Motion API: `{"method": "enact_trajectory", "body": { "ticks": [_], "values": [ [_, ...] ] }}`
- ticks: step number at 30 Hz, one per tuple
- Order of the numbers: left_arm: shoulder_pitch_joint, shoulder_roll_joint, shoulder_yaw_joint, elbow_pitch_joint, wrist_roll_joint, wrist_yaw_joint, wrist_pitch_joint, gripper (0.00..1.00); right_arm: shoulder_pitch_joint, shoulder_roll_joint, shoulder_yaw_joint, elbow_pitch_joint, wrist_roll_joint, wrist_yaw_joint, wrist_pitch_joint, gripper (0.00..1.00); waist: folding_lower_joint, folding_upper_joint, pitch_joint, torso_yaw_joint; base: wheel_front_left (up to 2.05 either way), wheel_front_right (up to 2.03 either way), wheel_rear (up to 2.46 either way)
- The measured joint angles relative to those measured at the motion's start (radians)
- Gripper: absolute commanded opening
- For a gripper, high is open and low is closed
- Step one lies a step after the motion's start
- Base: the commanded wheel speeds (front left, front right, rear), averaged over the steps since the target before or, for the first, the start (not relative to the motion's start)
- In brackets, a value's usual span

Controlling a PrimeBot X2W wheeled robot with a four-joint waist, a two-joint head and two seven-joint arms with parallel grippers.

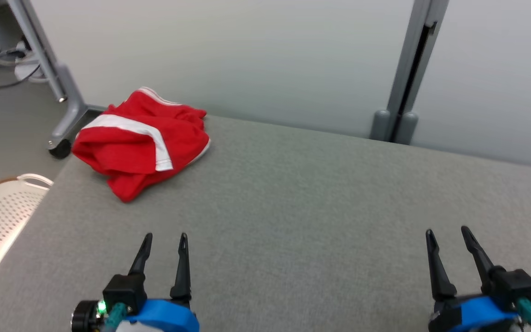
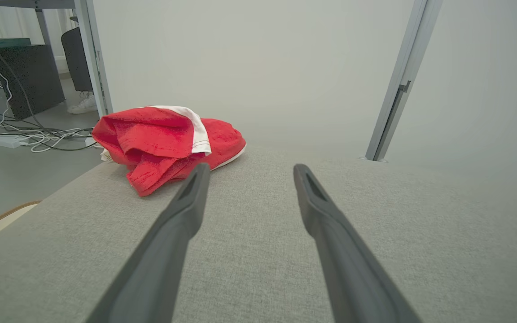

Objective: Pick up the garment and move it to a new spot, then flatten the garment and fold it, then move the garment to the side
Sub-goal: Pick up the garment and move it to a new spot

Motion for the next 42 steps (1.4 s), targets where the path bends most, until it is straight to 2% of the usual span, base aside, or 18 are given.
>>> {"method": "enact_trajectory", "body": {
  "ticks": [8,14,21,28,32,35,42],
  "values": [
    [-0.004,0.007,0.017,-0.008,-0.002,0.005,0.000,1.00,-0.016,0.000,0.028,0.006,0.009,0.000,0.000,1.00,0.0000,0.0000,0.012,0.143,0.00,0.00,0.00],
    [-0.004,0.007,0.020,-0.013,-0.004,0.005,0.000,1.00,-0.021,0.000,0.038,0.015,0.010,0.000,0.000,1.00,0.0000,0.0000,0.023,0.208,0.00,0.00,0.00],
    [-0.004,0.006,0.028,-0.015,-0.006,0.005,0.000,1.00,-0.029,0.000,0.046,0.018,0.007,0.000,0.000,1.00,0.0000,0.0000,0.034,0.225,0.00,0.00,0.00],
    [-0.008,0.030,0.053,-0.026,-0.004,0.010,0.000,1.00,-0.030,0.000,0.041,0.015,-0.012,0.000,0.000,1.00,0.0000,0.0000,0.062,0.194,0.00,0.00,0.00],
    [-0.077,0.079,0.068,-0.039,0.016,0.014,0.005,1.00,-0.042,0.001,0.033,-0.001,-0.041,0.000,0.000,1.00,0.0000,0.0000,0.112,0.155,0.00,0.00,0.00],
    [-0.187,0.146,0.092,-0.059,0.032,0.017,0.030,1.00,-0.069,0.000,0.017,-0.010,-0.069,0.000,0.000,1.00,0.0002,0.0001,0.156,0.125,0.00,0.00,0.00],
    [-0.477,0.339,0.112,-0.044,0.086,-0.048,0.176,1.00,-0.133,0.001,0.012,-0.031,-0.121,0.001,0.002,1.00,0.0003,0.0002,0.267,0.047,0.00,0.00,0.00]
  ]
}}
